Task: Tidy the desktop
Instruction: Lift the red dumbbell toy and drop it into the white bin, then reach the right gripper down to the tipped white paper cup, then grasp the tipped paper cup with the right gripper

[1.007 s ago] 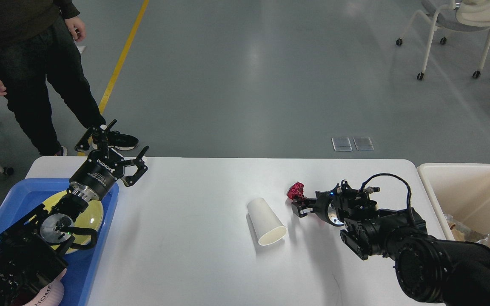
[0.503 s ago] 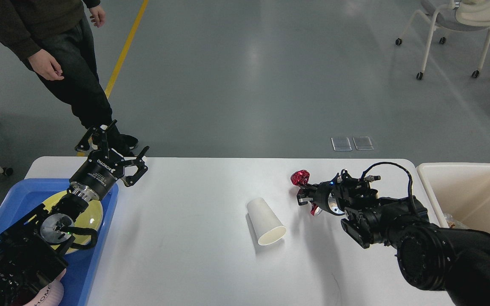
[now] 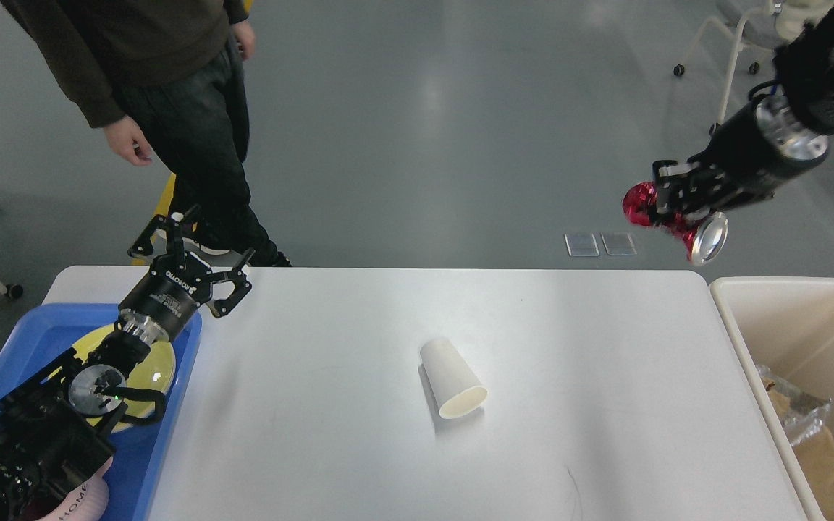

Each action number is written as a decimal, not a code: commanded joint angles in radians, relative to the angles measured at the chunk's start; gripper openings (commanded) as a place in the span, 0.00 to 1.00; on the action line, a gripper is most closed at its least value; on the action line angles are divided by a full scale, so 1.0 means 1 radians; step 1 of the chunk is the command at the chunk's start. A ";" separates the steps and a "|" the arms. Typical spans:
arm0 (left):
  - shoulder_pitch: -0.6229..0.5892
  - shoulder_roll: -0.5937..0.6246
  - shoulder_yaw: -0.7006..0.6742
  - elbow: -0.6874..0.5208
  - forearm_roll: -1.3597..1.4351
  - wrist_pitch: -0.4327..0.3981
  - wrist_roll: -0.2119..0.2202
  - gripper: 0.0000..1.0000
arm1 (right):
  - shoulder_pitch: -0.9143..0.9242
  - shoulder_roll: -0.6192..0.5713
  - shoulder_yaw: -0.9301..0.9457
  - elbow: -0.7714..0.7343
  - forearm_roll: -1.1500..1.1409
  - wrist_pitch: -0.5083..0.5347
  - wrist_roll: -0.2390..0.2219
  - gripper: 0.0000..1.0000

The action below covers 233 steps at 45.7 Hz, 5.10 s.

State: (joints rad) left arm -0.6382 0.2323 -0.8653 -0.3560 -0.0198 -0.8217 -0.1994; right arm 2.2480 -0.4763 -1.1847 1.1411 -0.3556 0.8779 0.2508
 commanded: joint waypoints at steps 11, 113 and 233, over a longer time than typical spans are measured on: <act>0.000 0.001 0.000 0.000 0.000 0.001 -0.002 1.00 | 0.297 -0.186 0.007 0.025 -0.118 0.082 -0.002 0.00; 0.000 0.001 0.000 0.000 0.000 0.001 -0.002 1.00 | 0.031 -0.087 -0.119 0.259 -0.048 -0.252 -0.051 1.00; 0.000 0.001 0.000 0.000 0.000 -0.001 0.000 1.00 | -0.986 0.660 0.203 -0.364 0.135 -0.873 -0.113 0.00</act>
State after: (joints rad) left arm -0.6380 0.2328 -0.8651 -0.3568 -0.0198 -0.8222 -0.1994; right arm 1.1904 0.2084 -0.9701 0.7048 -0.2249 -0.0121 0.1505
